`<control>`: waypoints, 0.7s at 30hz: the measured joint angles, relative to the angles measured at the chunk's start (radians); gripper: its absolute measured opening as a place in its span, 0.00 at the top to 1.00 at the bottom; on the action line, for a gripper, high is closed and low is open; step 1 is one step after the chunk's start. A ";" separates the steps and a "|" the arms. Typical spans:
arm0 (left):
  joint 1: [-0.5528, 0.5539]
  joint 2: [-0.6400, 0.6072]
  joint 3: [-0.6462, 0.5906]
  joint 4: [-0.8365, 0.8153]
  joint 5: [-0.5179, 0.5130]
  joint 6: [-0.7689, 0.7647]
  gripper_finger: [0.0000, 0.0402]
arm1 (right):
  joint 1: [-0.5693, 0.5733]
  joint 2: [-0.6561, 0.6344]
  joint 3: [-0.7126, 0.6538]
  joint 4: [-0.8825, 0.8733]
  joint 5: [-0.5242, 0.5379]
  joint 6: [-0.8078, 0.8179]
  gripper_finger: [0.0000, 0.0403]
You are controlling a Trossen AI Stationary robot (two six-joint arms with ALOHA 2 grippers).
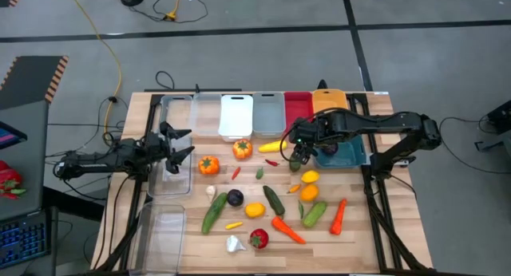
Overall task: Sort produce into baskets
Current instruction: Put the plum into the blue bin
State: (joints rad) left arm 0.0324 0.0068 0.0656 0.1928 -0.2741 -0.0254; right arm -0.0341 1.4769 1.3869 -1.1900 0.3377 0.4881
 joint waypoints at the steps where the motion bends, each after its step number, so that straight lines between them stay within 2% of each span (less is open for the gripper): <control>1: 0.000 0.003 0.016 -0.007 0.000 0.001 0.26 | 0.000 0.000 0.000 0.000 0.000 0.000 0.16; 7: 0.000 0.096 0.122 -0.052 0.000 0.027 0.26 | 0.000 0.000 0.000 0.002 0.000 0.000 0.16; 13: 0.000 0.292 0.243 -0.092 0.005 0.085 0.26 | 0.000 0.000 0.000 0.002 0.000 0.000 0.16; 21: 0.000 0.598 0.459 -0.242 0.148 0.112 0.26 | 0.000 0.000 0.000 0.002 0.000 0.000 0.16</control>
State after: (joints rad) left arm 0.0322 0.6044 0.5251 -0.0490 -0.1256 0.0864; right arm -0.0341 1.4769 1.3865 -1.1885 0.3378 0.4877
